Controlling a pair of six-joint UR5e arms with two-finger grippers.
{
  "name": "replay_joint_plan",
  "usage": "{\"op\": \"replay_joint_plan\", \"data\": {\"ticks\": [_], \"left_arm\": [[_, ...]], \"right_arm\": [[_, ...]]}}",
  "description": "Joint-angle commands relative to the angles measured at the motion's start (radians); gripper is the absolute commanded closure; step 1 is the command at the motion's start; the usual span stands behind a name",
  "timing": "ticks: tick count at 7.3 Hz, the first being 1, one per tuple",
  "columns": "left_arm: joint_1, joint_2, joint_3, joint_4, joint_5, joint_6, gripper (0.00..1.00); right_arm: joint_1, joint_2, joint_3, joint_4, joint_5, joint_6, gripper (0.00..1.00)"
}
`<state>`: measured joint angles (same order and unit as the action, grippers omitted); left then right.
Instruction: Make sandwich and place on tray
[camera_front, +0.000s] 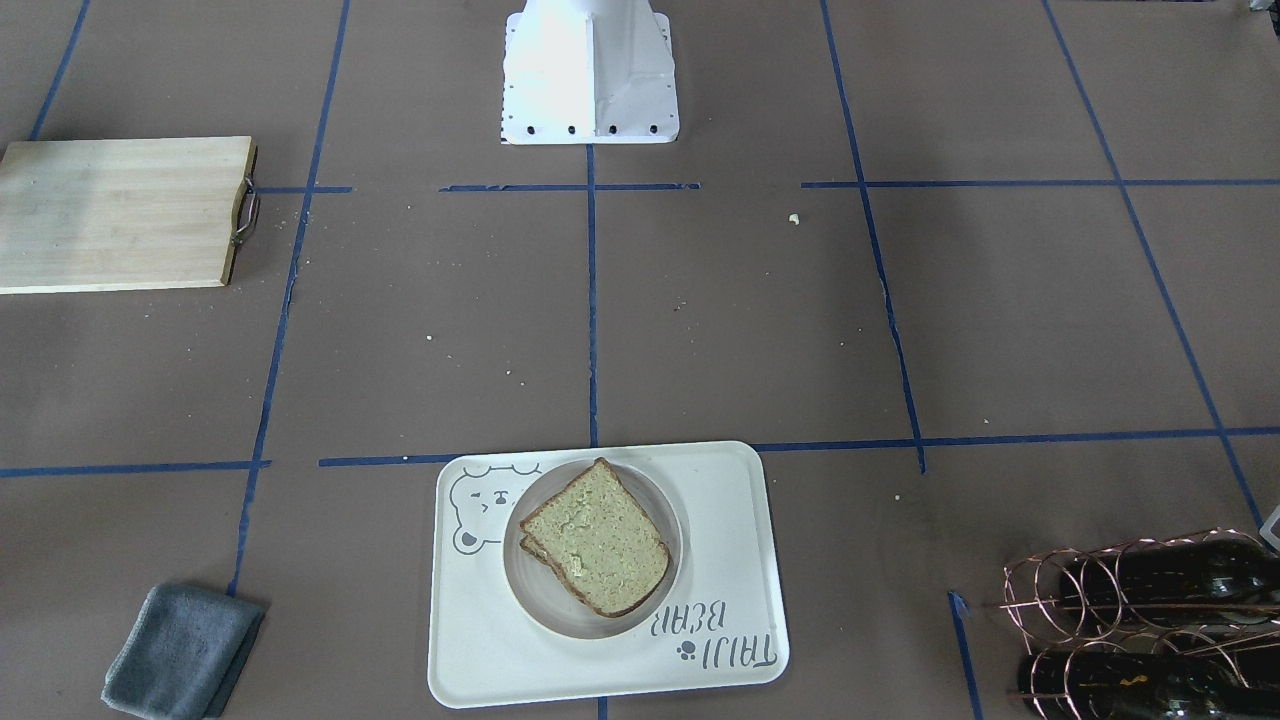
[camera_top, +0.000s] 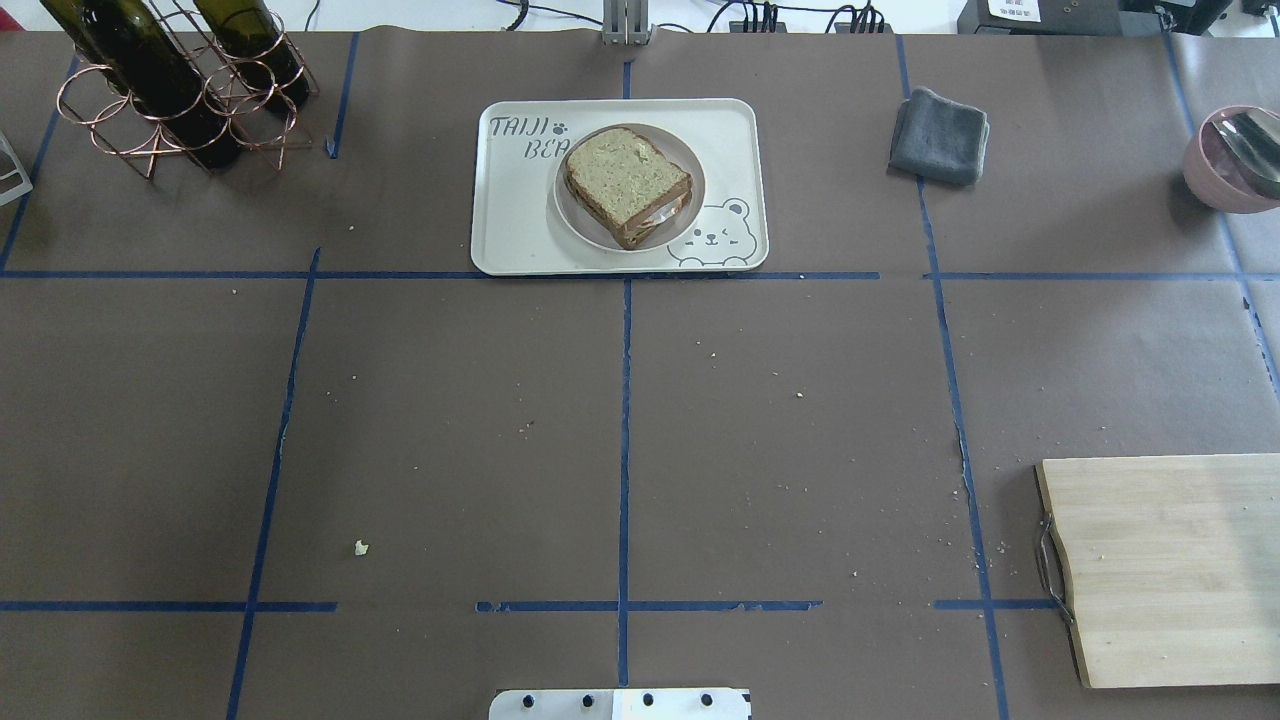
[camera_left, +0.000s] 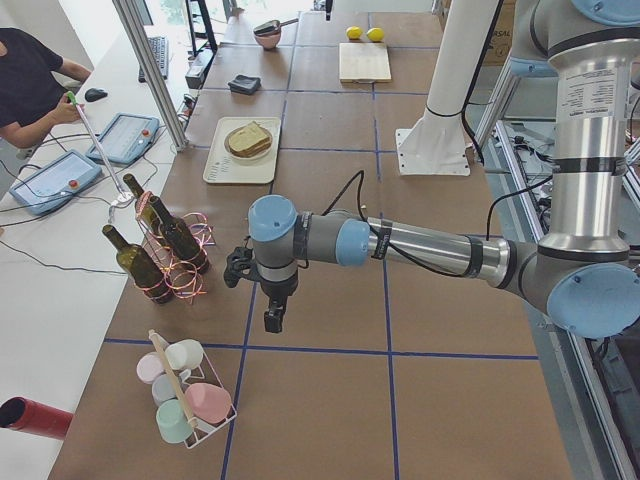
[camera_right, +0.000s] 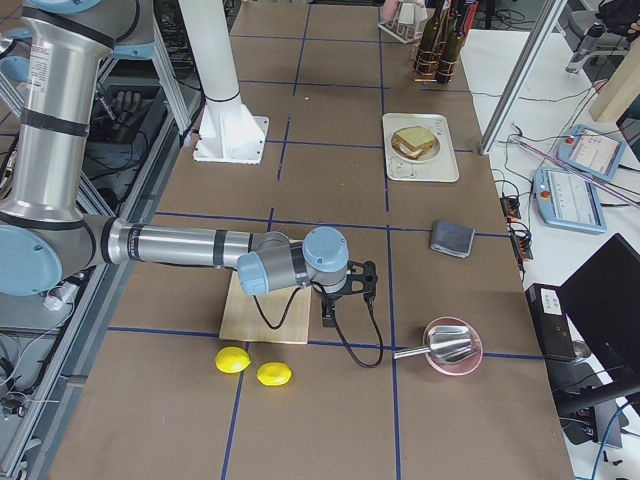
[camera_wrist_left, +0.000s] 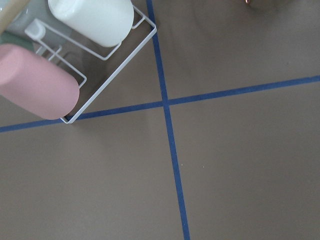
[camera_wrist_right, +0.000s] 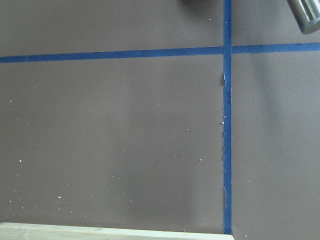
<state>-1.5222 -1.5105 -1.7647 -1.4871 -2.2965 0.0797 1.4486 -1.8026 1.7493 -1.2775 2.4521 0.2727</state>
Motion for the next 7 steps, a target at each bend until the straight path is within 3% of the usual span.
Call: {"op": "replay_joint_plan", "data": {"ticks": [1, 2, 3, 5, 6, 7], "left_arm": [[0.004, 0.004, 0.062, -0.007, -0.095, 0.028, 0.00], [0.004, 0.004, 0.065, -0.008, -0.101, 0.032, 0.00], [0.004, 0.004, 0.067, -0.025, -0.101, 0.032, 0.00], [0.004, 0.006, 0.060, -0.036, -0.101, 0.032, 0.00], [0.002, 0.010, 0.063, -0.036, -0.103, 0.032, 0.00], [0.002, 0.012, 0.067, -0.035, -0.103, 0.032, 0.00]], "right_arm": [[0.001, 0.000, 0.012, -0.020, -0.001, -0.004, 0.00], [0.001, 0.000, 0.013, -0.025, -0.005, -0.013, 0.00], [0.003, 0.032, 0.025, -0.111, -0.021, -0.065, 0.00], [0.060, 0.150, 0.065, -0.488, -0.129, -0.349, 0.00], [0.100, 0.202, 0.070, -0.588, -0.149, -0.450, 0.00], [0.116, 0.186, 0.094, -0.614, -0.153, -0.461, 0.00]]}}
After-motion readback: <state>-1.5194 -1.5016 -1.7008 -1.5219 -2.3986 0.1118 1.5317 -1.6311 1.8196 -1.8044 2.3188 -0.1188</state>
